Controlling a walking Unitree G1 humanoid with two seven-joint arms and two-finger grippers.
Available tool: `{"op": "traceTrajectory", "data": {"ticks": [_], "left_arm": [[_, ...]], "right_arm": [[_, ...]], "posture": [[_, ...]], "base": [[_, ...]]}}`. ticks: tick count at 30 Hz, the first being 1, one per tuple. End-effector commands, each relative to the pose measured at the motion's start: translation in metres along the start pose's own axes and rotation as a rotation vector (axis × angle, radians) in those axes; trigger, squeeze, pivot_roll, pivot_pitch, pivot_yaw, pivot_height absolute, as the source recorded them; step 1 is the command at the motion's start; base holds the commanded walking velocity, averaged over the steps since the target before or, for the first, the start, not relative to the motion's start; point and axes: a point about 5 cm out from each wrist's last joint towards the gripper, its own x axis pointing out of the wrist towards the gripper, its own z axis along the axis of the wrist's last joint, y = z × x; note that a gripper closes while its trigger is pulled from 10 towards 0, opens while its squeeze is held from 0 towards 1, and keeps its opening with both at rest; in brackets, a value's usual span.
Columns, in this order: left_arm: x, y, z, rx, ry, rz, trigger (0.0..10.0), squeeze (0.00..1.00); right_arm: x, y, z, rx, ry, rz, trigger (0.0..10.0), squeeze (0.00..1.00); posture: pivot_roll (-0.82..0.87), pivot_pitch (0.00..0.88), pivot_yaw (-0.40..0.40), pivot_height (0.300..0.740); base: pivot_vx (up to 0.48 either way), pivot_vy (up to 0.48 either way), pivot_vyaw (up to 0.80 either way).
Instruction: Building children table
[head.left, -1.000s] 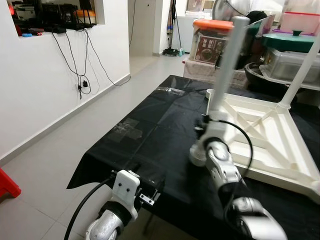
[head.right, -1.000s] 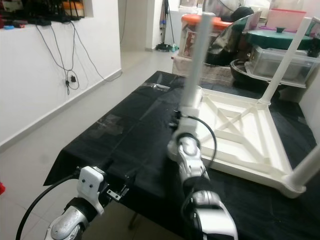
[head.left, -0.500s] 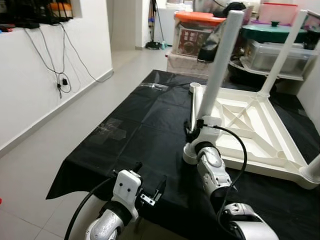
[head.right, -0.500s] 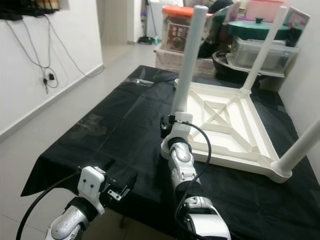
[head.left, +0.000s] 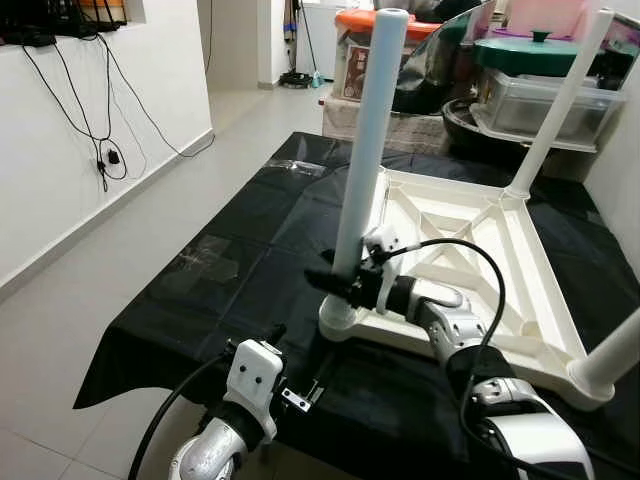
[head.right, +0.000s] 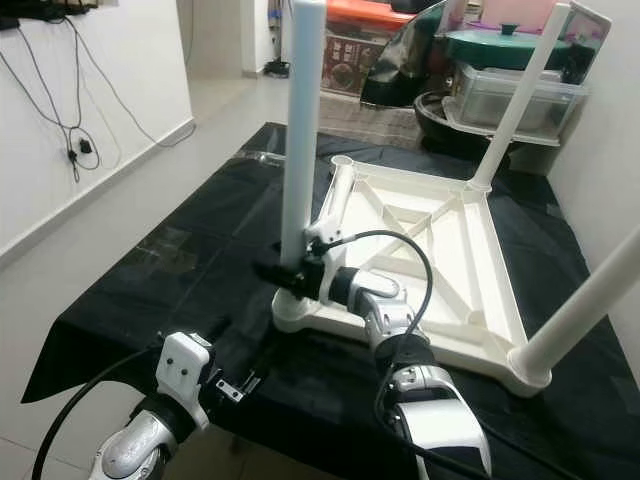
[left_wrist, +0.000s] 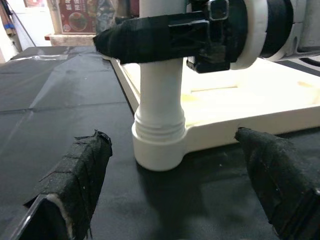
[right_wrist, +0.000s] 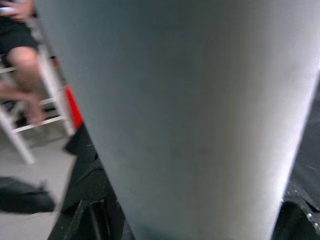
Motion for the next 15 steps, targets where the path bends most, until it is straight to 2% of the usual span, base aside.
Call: {"op": "traceTrajectory", "data": {"ticks": [1,4,5,8,10,11,13,14,15], "left_arm": [[-0.001,-0.002,-0.002,0.008,0.009,-0.009,10.0,0.00],[-0.001,-0.001,-0.002,0.008,0.008,-0.008,10.0,0.00],[-0.001,-0.001,-0.002,0.009,0.008,-0.008,10.0,0.00],[-0.001,-0.001,-0.002,0.009,0.008,-0.007,10.0,0.00],[-0.001,-0.001,-0.001,0.009,0.008,-0.007,10.0,0.00],[-0.001,-0.001,-0.001,0.009,0.008,-0.007,10.0,0.00],[-0.001,-0.002,-0.001,0.008,0.008,-0.008,10.0,0.00],[-0.001,-0.002,-0.001,0.008,0.008,-0.008,10.0,0.00],[-0.001,-0.002,-0.001,0.008,0.008,-0.007,10.0,0.00]], "right_arm": [[0.011,0.012,-0.005,0.000,0.039,0.135,10.0,0.00],[0.016,0.017,-0.005,0.005,0.045,0.195,10.0,0.00],[0.019,0.018,-0.006,0.006,0.039,0.189,0.0,0.00],[0.021,0.019,-0.005,0.010,0.021,0.171,0.0,0.00],[0.021,0.014,-0.007,0.007,-0.016,0.059,0.0,0.00],[0.021,0.014,-0.007,0.007,-0.016,0.059,0.0,0.00],[0.017,0.002,-0.009,-0.003,-0.027,-0.166,0.0,0.00],[0.017,0.002,-0.009,-0.003,-0.027,-0.166,0.0,0.00],[0.013,-0.006,-0.011,0.005,-0.025,-0.309,0.0,0.00]], "posture": [[0.22,0.000,-0.087,0.740],[0.22,0.000,-0.085,0.740],[0.22,0.000,-0.085,0.740],[0.22,0.000,-0.085,0.740],[0.22,0.000,-0.083,0.740],[0.22,0.000,-0.083,0.740],[0.21,0.000,-0.081,0.740],[0.21,0.000,-0.081,0.740],[0.21,0.000,-0.081,0.740]], "base": [[0.000,0.000,0.00],[0.000,0.000,0.00],[0.000,0.000,0.00],[0.000,0.000,0.00],[0.000,0.000,0.00],[0.000,0.000,0.00],[0.000,0.000,0.00],[0.000,0.000,0.00],[0.000,0.000,0.00]]}}
